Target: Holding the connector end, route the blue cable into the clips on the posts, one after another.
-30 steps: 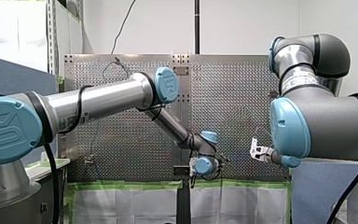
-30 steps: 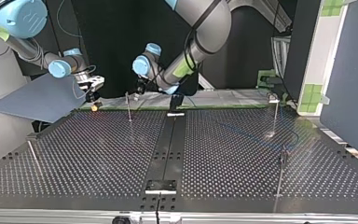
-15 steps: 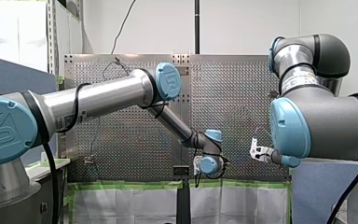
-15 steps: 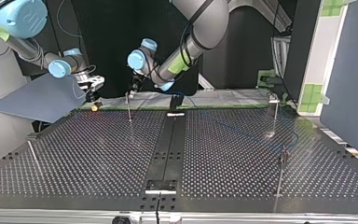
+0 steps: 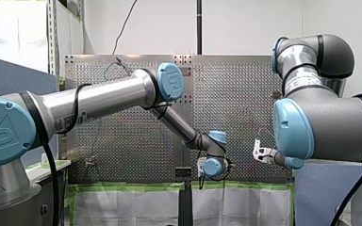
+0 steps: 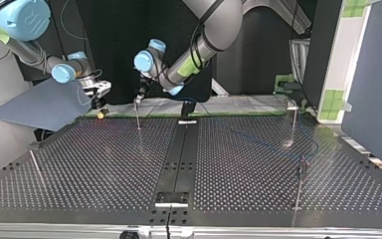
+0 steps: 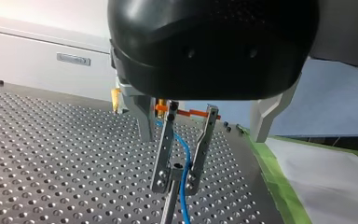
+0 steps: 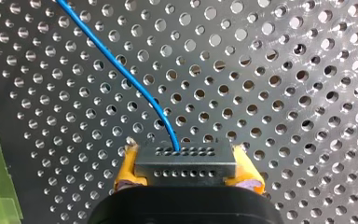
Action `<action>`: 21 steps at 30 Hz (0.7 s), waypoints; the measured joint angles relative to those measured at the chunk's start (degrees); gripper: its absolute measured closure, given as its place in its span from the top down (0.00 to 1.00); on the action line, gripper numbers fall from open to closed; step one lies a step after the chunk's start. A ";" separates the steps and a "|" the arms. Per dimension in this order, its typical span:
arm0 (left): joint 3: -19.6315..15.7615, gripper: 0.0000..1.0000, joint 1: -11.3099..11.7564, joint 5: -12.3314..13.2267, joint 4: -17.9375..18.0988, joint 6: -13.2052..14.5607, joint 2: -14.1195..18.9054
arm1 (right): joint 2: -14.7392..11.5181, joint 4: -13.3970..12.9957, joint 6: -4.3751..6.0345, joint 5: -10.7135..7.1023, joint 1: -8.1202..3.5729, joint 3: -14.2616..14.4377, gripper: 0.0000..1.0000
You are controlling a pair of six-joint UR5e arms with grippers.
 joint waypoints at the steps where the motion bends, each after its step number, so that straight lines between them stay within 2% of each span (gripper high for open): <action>1: 0.00 1.00 0.00 0.00 0.17 -0.10 0.01 | 0.00 0.00 0.01 0.00 -0.03 -0.02 0.00; 21: -0.02 1.00 -0.45 -0.83 0.74 -0.74 -0.01 | 0.00 0.70 -0.13 0.00 -0.52 -0.11 0.00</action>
